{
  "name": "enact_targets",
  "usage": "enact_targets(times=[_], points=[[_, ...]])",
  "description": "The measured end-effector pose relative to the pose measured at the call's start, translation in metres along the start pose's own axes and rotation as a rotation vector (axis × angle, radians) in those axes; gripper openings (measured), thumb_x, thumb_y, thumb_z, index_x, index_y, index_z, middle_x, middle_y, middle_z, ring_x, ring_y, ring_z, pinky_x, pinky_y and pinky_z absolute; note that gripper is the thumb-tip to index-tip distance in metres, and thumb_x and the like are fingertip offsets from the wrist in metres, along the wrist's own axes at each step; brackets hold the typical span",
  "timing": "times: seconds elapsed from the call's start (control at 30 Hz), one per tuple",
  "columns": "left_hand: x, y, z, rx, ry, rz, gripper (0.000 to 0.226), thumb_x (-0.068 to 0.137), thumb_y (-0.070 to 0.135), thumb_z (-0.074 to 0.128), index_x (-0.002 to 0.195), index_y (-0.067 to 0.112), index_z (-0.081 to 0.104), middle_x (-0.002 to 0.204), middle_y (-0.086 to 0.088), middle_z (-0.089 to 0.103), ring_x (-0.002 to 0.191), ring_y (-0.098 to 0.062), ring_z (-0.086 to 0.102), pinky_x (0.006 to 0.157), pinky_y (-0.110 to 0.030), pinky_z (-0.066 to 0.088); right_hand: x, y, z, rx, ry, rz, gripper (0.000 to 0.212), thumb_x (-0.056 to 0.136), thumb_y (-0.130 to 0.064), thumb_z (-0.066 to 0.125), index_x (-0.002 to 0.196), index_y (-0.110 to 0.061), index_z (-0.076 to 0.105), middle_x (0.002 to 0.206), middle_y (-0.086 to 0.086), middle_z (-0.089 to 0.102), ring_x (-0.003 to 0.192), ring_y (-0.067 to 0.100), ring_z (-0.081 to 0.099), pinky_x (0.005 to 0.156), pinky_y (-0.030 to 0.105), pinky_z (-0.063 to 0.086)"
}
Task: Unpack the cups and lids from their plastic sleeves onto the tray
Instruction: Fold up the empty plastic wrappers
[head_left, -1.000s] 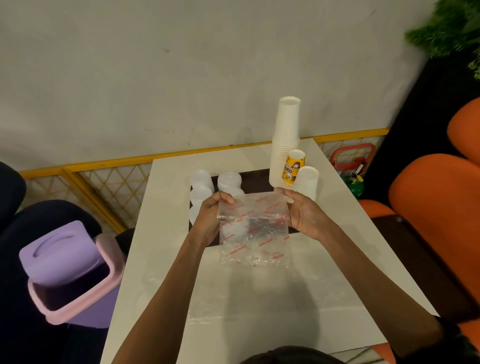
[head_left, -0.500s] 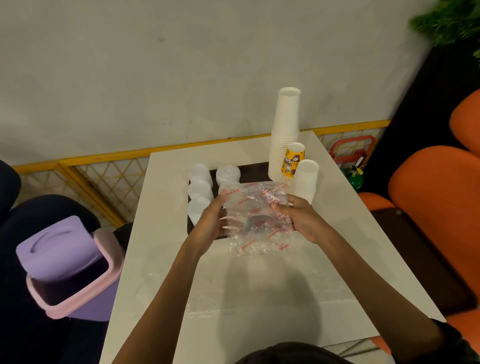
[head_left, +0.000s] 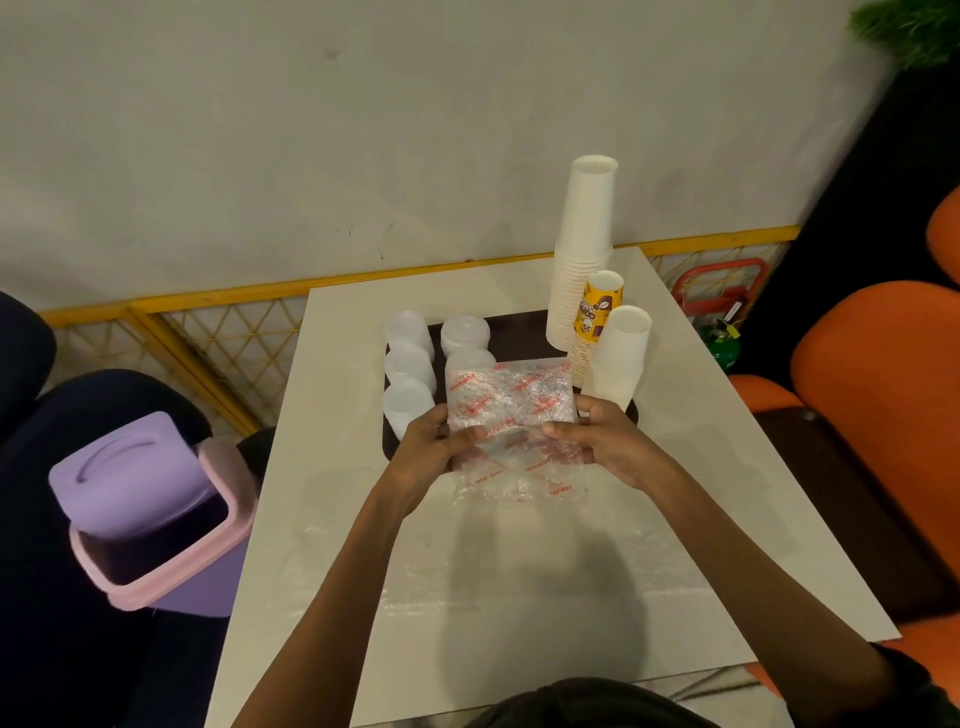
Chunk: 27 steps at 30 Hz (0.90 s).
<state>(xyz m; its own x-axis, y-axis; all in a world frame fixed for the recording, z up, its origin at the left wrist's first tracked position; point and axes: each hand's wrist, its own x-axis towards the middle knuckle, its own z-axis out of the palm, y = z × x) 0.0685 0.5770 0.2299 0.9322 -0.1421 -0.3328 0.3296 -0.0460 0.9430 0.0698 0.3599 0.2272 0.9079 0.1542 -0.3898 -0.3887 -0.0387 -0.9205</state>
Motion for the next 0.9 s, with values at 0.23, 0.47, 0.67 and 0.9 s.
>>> enact_targets(times=[0.23, 0.47, 0.67, 0.9], points=[[0.002, -0.006, -0.004, -0.080, 0.069, 0.047, 0.023, 0.088, 0.000, 0.061, 0.109, 0.010, 0.066, 0.098, -0.008, 0.071, 0.090, -0.022, 0.068, 0.083, -0.034, 0.057, 0.001, 0.001, -0.002, -0.034, -0.002, -0.021, 0.023, 0.086, -0.008, 0.065, 0.108, -0.012, 0.064, 0.099, 0.000, 0.069, 0.086, 0.012, 0.068, 0.071, 0.022, 0.057], [0.007, -0.008, -0.006, -0.020, 0.136, 0.093, 0.016, 0.089, -0.005, 0.057, 0.090, 0.004, 0.070, 0.084, -0.012, 0.070, 0.080, -0.026, 0.066, 0.080, -0.038, 0.055, 0.003, 0.001, 0.000, 0.214, -0.011, 0.078, 0.022, 0.095, -0.007, 0.052, 0.113, -0.014, 0.063, 0.103, 0.005, 0.070, 0.085, 0.016, 0.071, 0.071, 0.029, 0.059], [0.002, -0.003, -0.006, 0.071, 0.144, 0.198, 0.025, 0.085, -0.014, 0.054, 0.092, 0.005, 0.070, 0.083, -0.003, 0.067, 0.071, -0.011, 0.061, 0.056, -0.012, 0.047, -0.004, -0.003, 0.001, 0.421, -0.163, 0.336, 0.063, 0.093, -0.060, 0.030, 0.104, -0.010, 0.065, 0.103, 0.015, 0.071, 0.086, 0.029, 0.071, 0.066, 0.035, 0.059], [-0.006, -0.005, -0.013, 0.124, -0.024, 0.226, 0.046, 0.084, -0.020, 0.047, 0.101, 0.016, 0.070, 0.104, -0.004, 0.069, 0.100, -0.015, 0.065, 0.086, -0.026, 0.055, 0.006, 0.000, 0.005, 0.243, -0.069, 0.218, 0.023, 0.089, -0.006, 0.060, 0.112, -0.006, 0.063, 0.093, 0.005, 0.072, 0.077, 0.014, 0.071, 0.060, 0.022, 0.056]])
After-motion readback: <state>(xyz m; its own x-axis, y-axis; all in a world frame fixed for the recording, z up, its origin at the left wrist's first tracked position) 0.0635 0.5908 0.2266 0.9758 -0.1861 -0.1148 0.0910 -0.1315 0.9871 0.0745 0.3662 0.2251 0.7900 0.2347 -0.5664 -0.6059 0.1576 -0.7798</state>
